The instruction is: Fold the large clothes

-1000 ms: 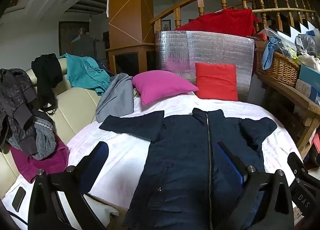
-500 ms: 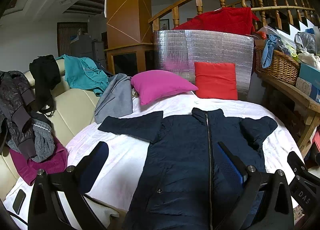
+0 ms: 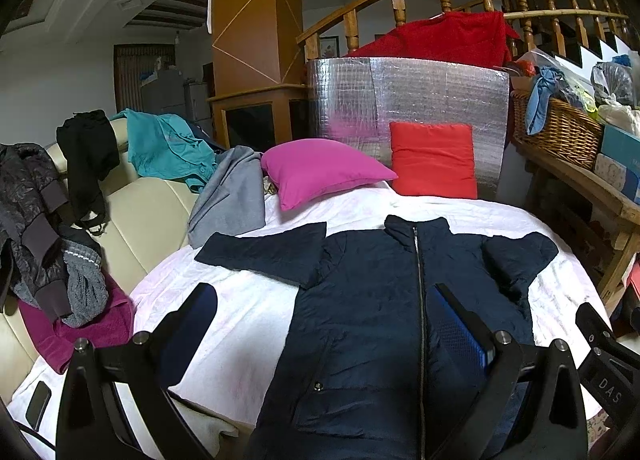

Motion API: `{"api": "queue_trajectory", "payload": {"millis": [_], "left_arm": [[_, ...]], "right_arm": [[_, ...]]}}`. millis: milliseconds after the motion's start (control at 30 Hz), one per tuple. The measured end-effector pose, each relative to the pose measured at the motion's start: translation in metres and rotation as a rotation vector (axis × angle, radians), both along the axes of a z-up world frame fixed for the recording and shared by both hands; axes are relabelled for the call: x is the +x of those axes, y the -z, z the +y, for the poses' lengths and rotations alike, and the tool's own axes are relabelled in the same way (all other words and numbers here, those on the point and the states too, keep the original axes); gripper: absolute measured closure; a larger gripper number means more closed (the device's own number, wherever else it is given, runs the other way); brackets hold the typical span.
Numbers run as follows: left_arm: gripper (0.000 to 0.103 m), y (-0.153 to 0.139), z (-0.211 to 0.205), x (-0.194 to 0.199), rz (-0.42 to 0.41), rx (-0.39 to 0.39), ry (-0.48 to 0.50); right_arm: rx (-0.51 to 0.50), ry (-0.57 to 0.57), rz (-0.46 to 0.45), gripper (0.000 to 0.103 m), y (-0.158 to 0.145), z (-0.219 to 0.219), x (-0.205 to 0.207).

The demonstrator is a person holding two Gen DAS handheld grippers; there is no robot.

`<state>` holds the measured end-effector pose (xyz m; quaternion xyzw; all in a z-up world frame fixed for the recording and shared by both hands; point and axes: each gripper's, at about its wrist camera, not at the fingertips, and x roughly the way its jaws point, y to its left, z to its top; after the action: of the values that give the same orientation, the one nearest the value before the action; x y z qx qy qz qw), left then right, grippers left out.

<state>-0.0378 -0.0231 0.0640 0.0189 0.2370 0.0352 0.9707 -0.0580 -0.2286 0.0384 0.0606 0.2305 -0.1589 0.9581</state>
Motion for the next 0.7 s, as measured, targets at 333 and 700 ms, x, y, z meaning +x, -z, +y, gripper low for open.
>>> {"api": "queue_trajectory", "payload": {"millis": [333, 700], "left_arm": [[0.0, 0.006, -0.001, 0.008, 0.013, 0.0, 0.008], [0.0, 0.013, -0.001, 0.02, 0.033, -0.004, 0.01]], "right_arm": [[0.017, 0.005, -0.013, 0.0, 0.003, -0.004, 0.008], [0.02, 0.005, 0.008, 0.0, 0.009, -0.005, 0.019]]}}
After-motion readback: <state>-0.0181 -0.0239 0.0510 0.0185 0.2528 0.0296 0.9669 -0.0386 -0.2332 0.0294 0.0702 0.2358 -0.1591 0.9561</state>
